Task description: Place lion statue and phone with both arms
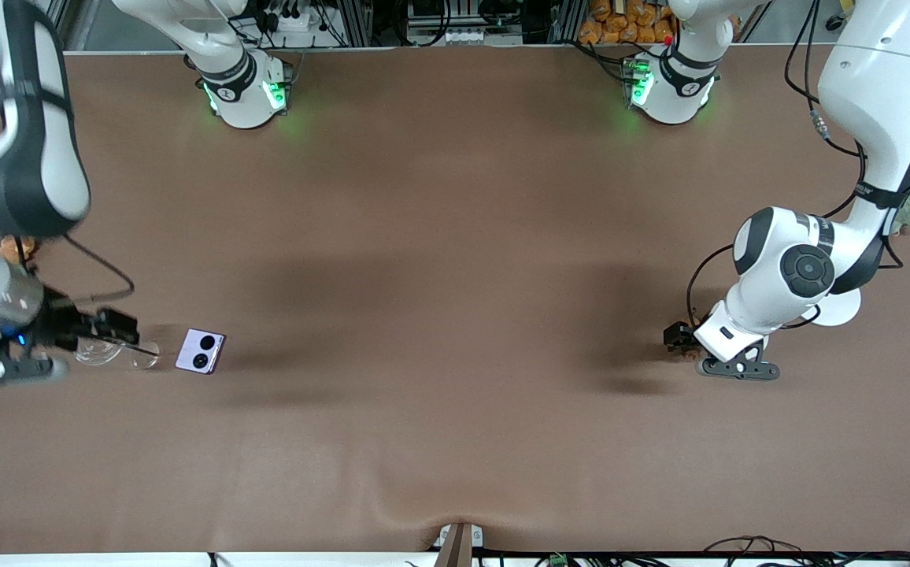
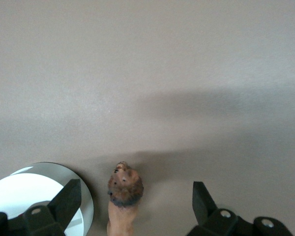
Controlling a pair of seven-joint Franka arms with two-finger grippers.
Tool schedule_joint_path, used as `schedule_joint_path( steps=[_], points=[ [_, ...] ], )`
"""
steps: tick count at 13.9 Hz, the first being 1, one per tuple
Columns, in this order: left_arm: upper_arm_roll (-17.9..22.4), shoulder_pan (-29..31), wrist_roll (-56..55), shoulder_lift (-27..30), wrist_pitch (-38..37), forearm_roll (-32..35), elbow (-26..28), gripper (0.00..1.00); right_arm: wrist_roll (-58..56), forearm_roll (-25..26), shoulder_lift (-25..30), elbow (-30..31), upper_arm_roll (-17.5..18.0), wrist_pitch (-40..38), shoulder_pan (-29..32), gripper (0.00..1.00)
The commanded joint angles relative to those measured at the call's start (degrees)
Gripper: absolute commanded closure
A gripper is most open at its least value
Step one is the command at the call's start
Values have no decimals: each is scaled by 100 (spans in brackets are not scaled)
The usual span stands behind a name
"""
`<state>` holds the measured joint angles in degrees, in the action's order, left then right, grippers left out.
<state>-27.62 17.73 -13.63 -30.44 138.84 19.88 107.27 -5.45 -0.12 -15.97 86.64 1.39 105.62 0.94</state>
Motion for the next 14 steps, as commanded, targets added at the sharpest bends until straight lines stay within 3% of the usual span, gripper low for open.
schedule_joint_path(
  steps=[1,4,9,14],
  points=[
    [-208,-41,-148,178,-803,156,-460,0,-17,-111,638,398,-25,-172,56,0],
    [-480,-24,-69,214,-1725,156,-1153,0,-8,-128,1076,371,-43,-768,170,0],
    [-885,29,27,362,-3370,86,-2498,0,264,-128,1702,415,-385,-1824,-32,0],
    [-885,46,36,1433,-3969,-19,-2606,0,273,-128,1826,389,-377,-1949,-41,0]
  ],
)
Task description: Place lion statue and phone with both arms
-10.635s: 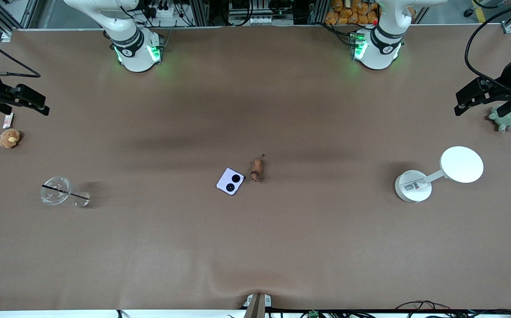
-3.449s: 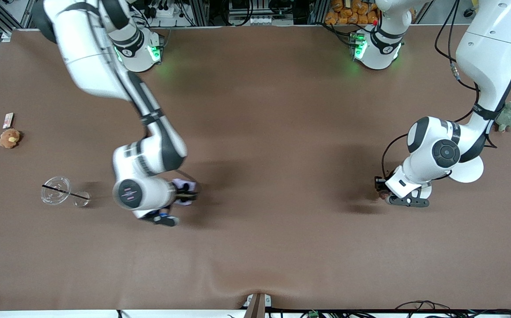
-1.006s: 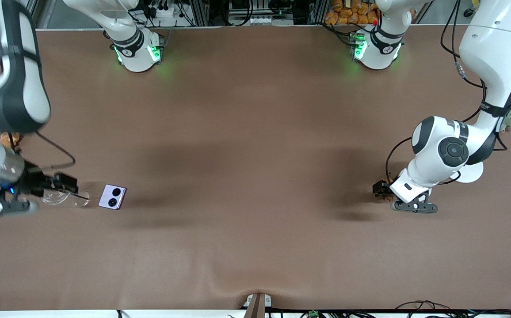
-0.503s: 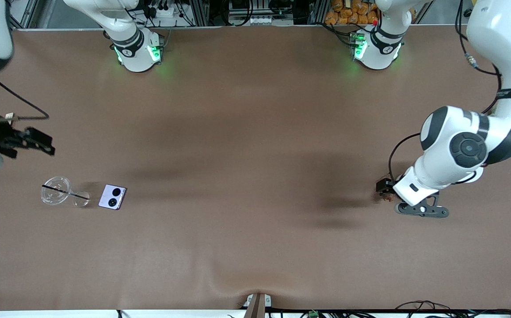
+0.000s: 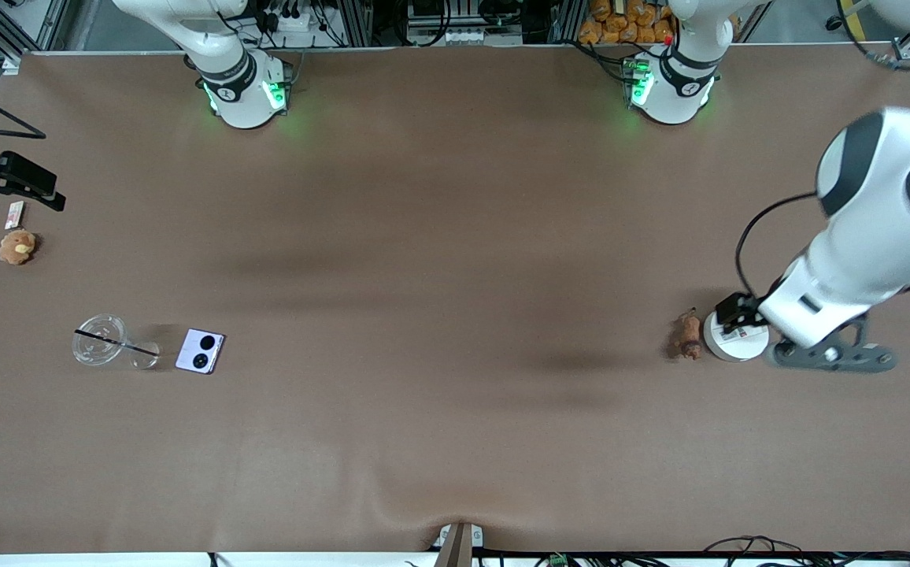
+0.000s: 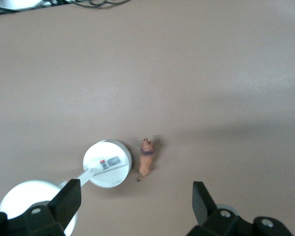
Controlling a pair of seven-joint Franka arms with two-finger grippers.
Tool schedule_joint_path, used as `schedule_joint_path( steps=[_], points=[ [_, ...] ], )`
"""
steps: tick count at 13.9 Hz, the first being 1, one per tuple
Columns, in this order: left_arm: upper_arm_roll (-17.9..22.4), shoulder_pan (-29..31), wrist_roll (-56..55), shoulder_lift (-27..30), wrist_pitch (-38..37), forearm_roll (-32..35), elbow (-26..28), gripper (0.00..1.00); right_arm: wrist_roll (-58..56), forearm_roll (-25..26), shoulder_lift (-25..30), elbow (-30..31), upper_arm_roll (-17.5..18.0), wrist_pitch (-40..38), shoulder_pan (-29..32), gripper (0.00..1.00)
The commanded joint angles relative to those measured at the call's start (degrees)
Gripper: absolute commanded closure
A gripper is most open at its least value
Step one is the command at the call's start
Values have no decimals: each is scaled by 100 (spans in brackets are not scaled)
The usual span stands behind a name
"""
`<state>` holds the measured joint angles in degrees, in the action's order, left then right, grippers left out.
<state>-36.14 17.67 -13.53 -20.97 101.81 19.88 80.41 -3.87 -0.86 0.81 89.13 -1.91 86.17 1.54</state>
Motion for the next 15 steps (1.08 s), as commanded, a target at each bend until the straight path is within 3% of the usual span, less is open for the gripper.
schedule_joint_path(
  steps=[1,3,6,8,9,12,15],
  points=[
    [-33,52,26,645,-354,-89,80,0,115,-55,139,122,-38,-4,-110,0],
    [176,9,26,1023,-373,-675,89,0,115,-46,122,34,-29,-4,-127,0],
    [2114,-1368,384,1690,-687,-1406,422,0,193,-46,130,25,-38,-143,-127,0],
    [2872,-1862,631,2077,-751,-1688,790,0,273,-46,95,16,-46,-118,-110,0],
    [3076,-2012,815,2201,-803,-1689,923,0,264,-3,112,16,-38,-153,-127,0],
    [3157,-2153,1010,2430,-1207,-1707,1107,0,255,15,113,8,-55,-153,-92,0],
    [3166,-2259,1010,2931,-927,-1715,1679,0,255,-11,95,16,-55,-162,-109,0]
  ],
)
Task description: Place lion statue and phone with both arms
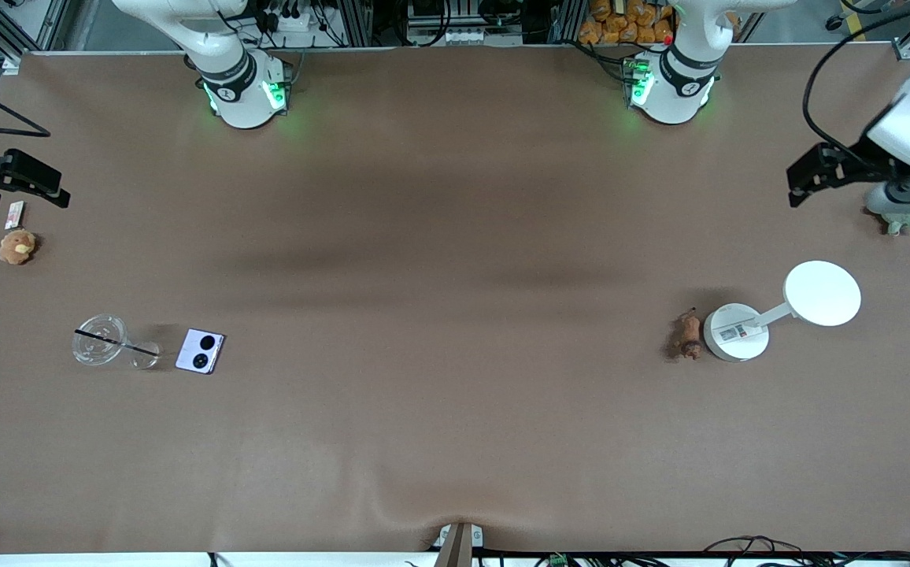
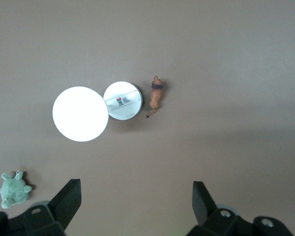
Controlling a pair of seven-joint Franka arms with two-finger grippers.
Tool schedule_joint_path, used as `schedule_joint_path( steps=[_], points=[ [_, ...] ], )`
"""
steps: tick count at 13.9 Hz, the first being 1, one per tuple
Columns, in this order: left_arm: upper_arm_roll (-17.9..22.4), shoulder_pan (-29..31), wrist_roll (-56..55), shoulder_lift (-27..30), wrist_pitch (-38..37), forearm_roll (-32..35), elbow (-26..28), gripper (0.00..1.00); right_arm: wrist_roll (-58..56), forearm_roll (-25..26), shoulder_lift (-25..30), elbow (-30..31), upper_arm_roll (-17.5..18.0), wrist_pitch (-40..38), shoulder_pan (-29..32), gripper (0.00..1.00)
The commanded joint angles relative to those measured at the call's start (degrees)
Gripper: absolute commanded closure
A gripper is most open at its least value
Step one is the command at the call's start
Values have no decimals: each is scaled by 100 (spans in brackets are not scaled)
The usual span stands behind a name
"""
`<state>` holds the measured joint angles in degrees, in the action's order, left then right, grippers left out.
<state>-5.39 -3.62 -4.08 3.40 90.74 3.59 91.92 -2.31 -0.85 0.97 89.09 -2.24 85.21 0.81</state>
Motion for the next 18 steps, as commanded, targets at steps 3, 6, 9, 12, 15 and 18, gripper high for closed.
schedule_joint_path(
  steps=[3,6,9,12,15,18],
  points=[
    [135,-96,126,426,172,-138,433,0,116,-55,88,12,13,-75,-64,0],
    [135,-78,136,407,120,-279,458,0,64,-55,105,-75,-31,-110,-11,0],
    [134,-78,144,434,-134,-385,450,0,64,-55,105,-111,-22,-119,-11,0],
    [135,-78,22,311,-153,-411,318,0,90,-55,105,-111,-14,-128,-37,0],
    [152,1,-31,275,-162,-411,309,0,125,-55,105,-129,13,-294,-55,0],
    [152,10,-31,214,-162,-411,291,0,117,-55,105,-164,13,-347,-55,0]
  ],
)
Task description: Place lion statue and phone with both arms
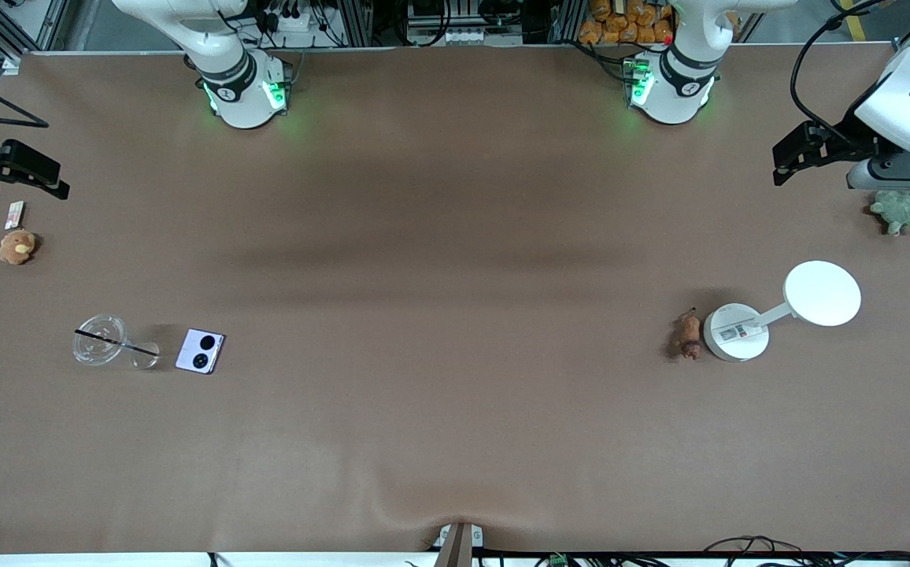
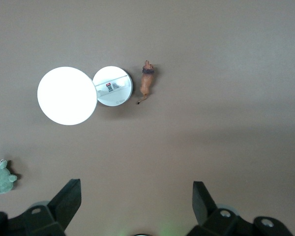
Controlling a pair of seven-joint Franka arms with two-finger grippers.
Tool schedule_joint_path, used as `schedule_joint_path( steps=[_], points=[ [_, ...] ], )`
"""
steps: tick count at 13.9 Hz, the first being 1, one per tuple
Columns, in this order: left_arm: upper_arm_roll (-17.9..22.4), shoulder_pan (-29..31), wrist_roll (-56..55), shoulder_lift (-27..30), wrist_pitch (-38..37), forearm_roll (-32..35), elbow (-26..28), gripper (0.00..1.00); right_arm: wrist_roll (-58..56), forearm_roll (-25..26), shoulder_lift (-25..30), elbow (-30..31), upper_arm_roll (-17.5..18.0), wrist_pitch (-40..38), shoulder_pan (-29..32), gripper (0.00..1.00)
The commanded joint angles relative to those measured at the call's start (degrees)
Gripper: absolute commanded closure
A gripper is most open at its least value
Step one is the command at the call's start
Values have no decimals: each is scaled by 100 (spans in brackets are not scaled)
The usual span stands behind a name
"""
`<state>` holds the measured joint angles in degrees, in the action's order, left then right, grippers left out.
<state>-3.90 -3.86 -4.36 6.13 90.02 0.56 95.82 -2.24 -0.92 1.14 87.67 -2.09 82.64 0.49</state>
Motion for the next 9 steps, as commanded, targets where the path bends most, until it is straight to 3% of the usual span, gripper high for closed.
schedule_joint_path(
  steps=[1,9],
  points=[
    [4,35,-21,-60,-90,-108,-107,0,110,-49,88,-22,-10,-125,-22,0],
    [4,26,-548,-51,-178,-117,-186,0,119,-49,53,-110,-10,-204,-22,0]
  ],
)
